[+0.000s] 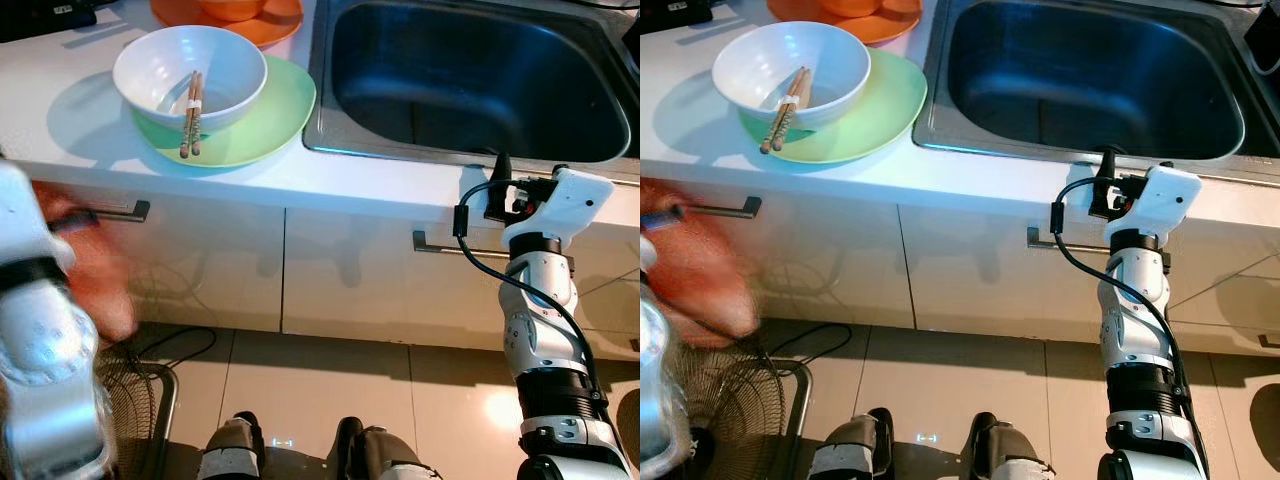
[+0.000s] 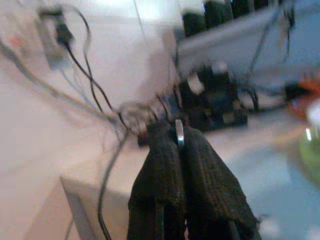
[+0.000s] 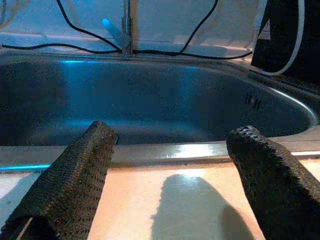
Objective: Kitchen organization
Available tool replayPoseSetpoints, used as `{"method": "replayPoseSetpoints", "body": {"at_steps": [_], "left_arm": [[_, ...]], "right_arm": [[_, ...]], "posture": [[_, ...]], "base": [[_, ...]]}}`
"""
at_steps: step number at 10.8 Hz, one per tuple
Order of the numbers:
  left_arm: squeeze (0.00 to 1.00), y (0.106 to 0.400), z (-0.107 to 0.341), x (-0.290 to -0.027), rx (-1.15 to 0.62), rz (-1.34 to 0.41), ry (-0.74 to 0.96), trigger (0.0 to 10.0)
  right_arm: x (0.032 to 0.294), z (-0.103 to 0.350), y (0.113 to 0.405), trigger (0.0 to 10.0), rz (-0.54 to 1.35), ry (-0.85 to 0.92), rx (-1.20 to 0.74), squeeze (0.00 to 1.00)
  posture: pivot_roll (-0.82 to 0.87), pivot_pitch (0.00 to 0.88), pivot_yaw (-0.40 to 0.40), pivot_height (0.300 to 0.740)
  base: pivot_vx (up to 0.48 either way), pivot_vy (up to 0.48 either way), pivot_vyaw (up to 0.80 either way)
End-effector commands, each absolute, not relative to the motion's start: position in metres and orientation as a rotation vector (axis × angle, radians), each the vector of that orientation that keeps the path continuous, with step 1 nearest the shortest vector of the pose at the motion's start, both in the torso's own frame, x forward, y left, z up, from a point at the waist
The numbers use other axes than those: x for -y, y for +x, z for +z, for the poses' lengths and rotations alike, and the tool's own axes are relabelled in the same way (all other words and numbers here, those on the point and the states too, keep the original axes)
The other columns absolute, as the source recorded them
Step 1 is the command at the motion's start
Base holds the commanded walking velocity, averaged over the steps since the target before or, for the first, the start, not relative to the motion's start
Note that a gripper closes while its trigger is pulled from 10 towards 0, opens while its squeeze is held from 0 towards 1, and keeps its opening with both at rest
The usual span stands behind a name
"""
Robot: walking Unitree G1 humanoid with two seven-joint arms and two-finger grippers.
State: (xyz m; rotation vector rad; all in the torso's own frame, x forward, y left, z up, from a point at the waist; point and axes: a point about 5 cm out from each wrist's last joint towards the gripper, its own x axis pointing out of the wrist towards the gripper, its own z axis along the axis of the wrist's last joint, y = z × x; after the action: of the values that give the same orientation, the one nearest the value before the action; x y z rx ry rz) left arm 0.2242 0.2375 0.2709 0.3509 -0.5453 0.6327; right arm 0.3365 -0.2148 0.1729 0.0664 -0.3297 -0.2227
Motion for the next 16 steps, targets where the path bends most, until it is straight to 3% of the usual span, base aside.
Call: {"method": "replayPoseSetpoints", "body": {"at_steps": [1, 4, 6, 9, 10, 12, 14, 16], "left_arm": [[0.0, 0.217, 0.284, -0.239, 0.606, 0.659, 0.343, 10.0], [0.0, 0.22, 0.298, -0.238, 0.681, 0.647, 0.352, 10.0], [0.0, 0.235, 0.306, -0.229, 0.71, 0.526, 0.443, 10.0], [0.0, 0.266, 0.324, -0.196, 0.787, 0.279, 0.583, 10.0], [0.0, 0.274, 0.341, -0.163, 0.902, 0.118, 0.735, 10.0], [0.0, 0.278, 0.353, -0.141, 0.991, 0.072, 0.875, 10.0], [0.0, 0.288, 0.354, -0.123, 1.01, -0.023, 0.765, 10.0], [0.0, 0.297, 0.352, -0.082, 1.039, -0.206, 0.568, 10.0]], "right_arm": [[0.218, 0.173, 0.337, 10.0, -0.233, 0.07, 0.333, 0.0], [0.215, 0.17, 0.337, 10.0, -0.229, 0.073, 0.325, 0.0], [0.214, 0.17, 0.337, 10.0, -0.225, 0.076, 0.328, 0.0], [0.212, 0.172, 0.338, 10.0, -0.216, 0.081, 0.338, 0.0], [0.21, 0.172, 0.339, 10.0, -0.208, 0.084, 0.341, 0.0], [0.208, 0.171, 0.338, 10.0, -0.207, 0.09, 0.342, 0.0], [0.206, 0.17, 0.338, 10.0, -0.202, 0.094, 0.342, 0.0], [0.205, 0.173, 0.339, 10.0, -0.2, 0.096, 0.35, 0.0]], "posture": [[0.23, 0.253, -0.081, 0.74], [0.24, 0.251, -0.077, 0.74], [0.23, 0.245, -0.074, 0.74], [0.21, 0.231, -0.075, 0.74], [0.2, 0.217, -0.071, 0.74], [0.2, 0.209, -0.068, 0.74], [0.19, 0.198, -0.065, 0.74], [0.17, 0.206, -0.062, 0.74]], "base": [[0.0, 0.0, 0.0], [0.0, 0.0, 0.0], [0.0, 0.0, 0.0], [0.0, 0.0, 0.0], [0.0, 0.0, 0.0], [0.0, 0.0, 0.0], [0.0, 0.0, 0.0], [0.0, 0.0, 0.0]]}}
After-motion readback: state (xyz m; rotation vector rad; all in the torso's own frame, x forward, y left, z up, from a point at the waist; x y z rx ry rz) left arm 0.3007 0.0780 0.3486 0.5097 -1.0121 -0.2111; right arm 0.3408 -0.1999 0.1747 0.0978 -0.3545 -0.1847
